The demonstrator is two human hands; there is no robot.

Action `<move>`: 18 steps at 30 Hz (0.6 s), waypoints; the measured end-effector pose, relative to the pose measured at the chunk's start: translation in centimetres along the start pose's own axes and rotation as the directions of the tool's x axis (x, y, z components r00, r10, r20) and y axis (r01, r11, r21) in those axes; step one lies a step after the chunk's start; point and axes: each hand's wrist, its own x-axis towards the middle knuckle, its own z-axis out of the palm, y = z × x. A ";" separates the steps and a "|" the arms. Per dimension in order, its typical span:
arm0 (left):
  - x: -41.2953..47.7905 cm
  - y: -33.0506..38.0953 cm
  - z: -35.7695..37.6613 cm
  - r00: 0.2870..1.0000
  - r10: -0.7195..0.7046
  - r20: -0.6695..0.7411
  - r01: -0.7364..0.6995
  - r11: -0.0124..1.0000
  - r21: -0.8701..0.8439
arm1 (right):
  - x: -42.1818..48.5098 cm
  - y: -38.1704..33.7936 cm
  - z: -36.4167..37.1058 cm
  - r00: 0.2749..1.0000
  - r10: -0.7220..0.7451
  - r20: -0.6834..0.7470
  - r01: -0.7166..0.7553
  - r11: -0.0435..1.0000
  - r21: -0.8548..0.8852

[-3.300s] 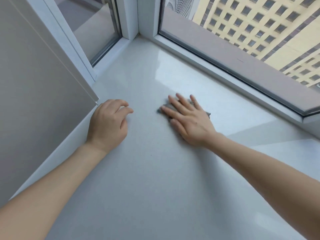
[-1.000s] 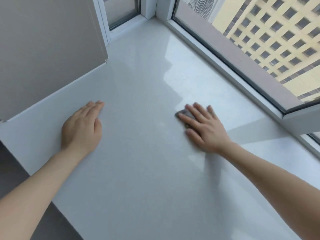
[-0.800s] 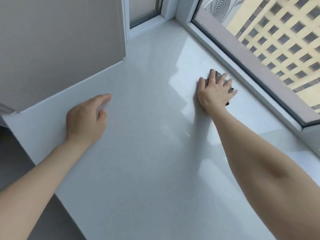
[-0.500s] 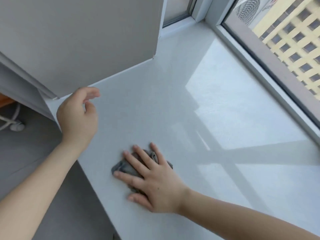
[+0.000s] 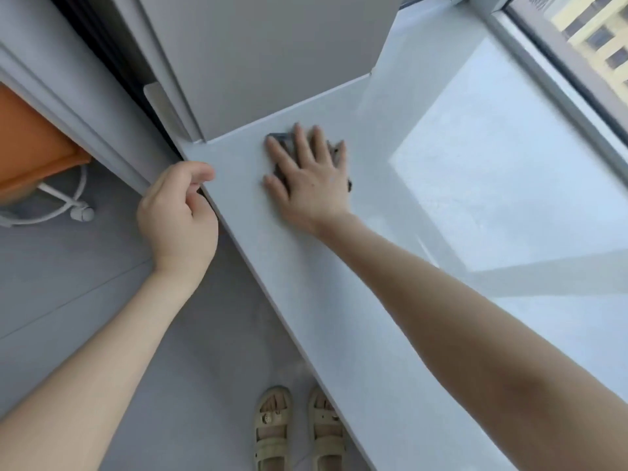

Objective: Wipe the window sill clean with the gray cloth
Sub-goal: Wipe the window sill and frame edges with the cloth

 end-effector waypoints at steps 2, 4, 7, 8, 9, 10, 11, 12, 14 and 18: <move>-0.3 -0.2 -0.8 1.000 0.010 -0.005 -0.010 1.000 0.015 | -3.1 -3.5 0.3 0.969 -0.244 0.023 0.244 0.970 0.005; -0.5 -0.2 -1.3 1.000 0.031 0.004 -0.031 0.999 0.018 | -7.4 -3.3 0.2 0.913 -0.405 0.056 0.404 0.914 0.017; -1.0 0.0 -1.6 0.998 0.050 0.041 -0.050 0.999 0.003 | -16.0 0.3 -0.1 0.826 -0.550 0.124 0.554 0.832 0.002; -1.2 0.2 -1.7 0.997 0.056 0.051 -0.056 0.998 0.003 | -18.7 1.7 -0.4 0.811 -0.568 0.139 0.574 0.819 0.002; -1.4 0.4 -1.7 0.996 0.064 0.060 -0.064 0.998 0.005 | -21.1 3.0 -0.8 0.807 -0.570 0.154 0.576 0.818 0.014; -1.6 0.7 -1.7 0.994 0.075 0.073 -0.076 0.997 0.004 | -23.2 4.3 -1.3 0.803 -0.570 0.172 0.573 0.819 0.034; -1.8 1.0 -1.5 0.991 0.093 0.092 -0.094 0.996 0.001 | -24.8 5.5 -1.8 0.789 -0.584 0.193 0.584 0.809 0.059; -2.1 1.4 -1.4 0.986 0.119 0.117 -0.120 0.993 -0.001 | -25.7 6.7 -2.2 0.757 -0.616 0.219 0.614 0.785 0.087; -2.7 2.0 -0.9 0.969 0.183 0.167 -0.186 0.983 0.000 | -25.0 8.7 -2.6 0.706 -0.664 0.248 0.659 0.743 0.113; -3.9 3.5 1.0 0.936 0.269 0.229 -0.276 0.961 -0.001 | -17.6 10.1 -2.9 0.977 -0.170 0.130 0.173 0.985 -0.018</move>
